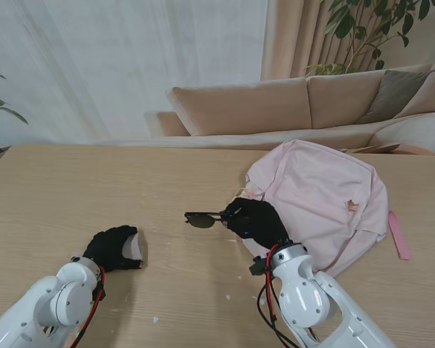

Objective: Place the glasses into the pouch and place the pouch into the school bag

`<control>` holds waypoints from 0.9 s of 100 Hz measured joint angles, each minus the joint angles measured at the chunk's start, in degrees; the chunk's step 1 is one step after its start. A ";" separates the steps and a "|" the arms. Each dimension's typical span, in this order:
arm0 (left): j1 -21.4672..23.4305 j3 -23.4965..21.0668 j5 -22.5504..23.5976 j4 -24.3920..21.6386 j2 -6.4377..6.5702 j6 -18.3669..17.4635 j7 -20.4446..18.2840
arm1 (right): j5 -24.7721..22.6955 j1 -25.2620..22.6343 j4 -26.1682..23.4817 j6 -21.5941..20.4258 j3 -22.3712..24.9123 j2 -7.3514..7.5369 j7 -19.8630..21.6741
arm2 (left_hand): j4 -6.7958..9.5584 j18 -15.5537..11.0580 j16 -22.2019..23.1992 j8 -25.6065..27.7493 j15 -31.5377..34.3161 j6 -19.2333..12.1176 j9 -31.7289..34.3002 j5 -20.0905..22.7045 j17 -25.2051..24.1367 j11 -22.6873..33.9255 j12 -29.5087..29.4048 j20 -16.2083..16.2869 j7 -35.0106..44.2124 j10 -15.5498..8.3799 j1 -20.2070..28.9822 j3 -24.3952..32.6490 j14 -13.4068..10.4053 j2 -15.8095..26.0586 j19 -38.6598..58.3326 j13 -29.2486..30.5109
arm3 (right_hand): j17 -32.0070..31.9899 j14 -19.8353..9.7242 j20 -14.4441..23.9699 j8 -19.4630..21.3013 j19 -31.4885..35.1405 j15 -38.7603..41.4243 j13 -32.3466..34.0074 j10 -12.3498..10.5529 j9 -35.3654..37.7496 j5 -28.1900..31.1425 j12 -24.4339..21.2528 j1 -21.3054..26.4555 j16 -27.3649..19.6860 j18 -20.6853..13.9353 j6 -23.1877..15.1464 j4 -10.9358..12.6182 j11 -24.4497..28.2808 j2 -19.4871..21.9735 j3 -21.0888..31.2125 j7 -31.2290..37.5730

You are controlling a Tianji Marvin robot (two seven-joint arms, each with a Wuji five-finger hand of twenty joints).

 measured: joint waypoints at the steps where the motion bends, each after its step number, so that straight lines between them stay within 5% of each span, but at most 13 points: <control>1: 0.01 -0.02 -0.15 0.00 -0.02 -0.03 0.07 | 0.00 0.00 0.01 0.00 -0.01 0.00 0.00 | 0.00 0.05 0.13 0.66 0.05 0.00 0.00 0.00 0.04 1.37 0.17 0.03 0.22 -0.01 0.00 0.00 0.00 0.00 -0.05 0.04 | 0.00 0.01 0.00 0.00 0.00 0.00 0.00 0.00 0.00 0.00 0.00 0.00 0.00 0.00 0.00 0.00 0.00 0.00 0.00 0.00; 18: 0.61 -0.80 -1.14 -0.19 -0.42 -1.23 1.47 | 0.01 0.02 0.12 0.00 -0.07 0.01 0.07 | 0.47 0.68 3.12 2.59 5.94 -0.51 2.19 -0.01 3.61 12.79 2.89 3.06 1.37 0.00 2.83 -0.23 0.91 0.02 2.65 3.73 | 0.00 0.01 0.00 0.00 0.00 0.01 0.00 0.02 0.00 0.00 0.00 0.00 0.01 0.00 0.01 0.00 0.00 0.00 0.00 0.00; 33: 1.41 -1.50 -1.38 -0.88 -0.58 -2.67 2.52 | 0.00 0.07 0.18 0.00 -0.13 0.01 0.08 | 0.54 2.25 5.41 -4.42 14.18 -0.54 7.33 -0.03 6.61 17.99 2.91 7.23 4.58 0.77 9.04 -1.75 2.56 0.02 15.59 8.60 | 0.00 0.01 0.00 0.00 0.00 0.10 0.00 0.04 0.00 0.00 0.00 0.00 0.10 0.00 0.01 0.00 0.00 0.00 0.00 0.00; 60: 1.90 -1.90 -2.32 -1.11 -0.80 -4.27 3.93 | -0.02 0.14 0.21 -0.02 -0.23 0.01 0.03 | 1.05 3.00 5.79 -21.30 21.07 -0.54 10.42 -0.10 5.02 19.85 2.83 -0.89 15.77 2.17 14.42 -3.87 4.23 0.72 34.81 12.91 | 0.00 0.02 0.00 0.00 0.01 0.11 0.00 0.05 0.00 0.00 0.00 0.00 0.17 0.00 0.01 0.00 0.00 0.00 0.00 0.00; 90: 4.16 -4.26 -2.41 -2.55 -1.26 -8.81 6.22 | 0.06 0.61 0.24 -0.01 -0.62 0.09 0.65 | 1.06 3.50 7.61 -24.33 25.72 -0.45 11.69 -0.10 6.98 20.70 2.83 -0.94 20.96 2.85 17.17 -3.91 4.71 0.72 41.67 15.73 | 0.00 0.05 0.00 0.01 0.03 0.60 0.00 0.07 0.00 0.00 0.01 0.00 0.54 0.00 0.01 0.00 0.02 0.00 0.00 0.00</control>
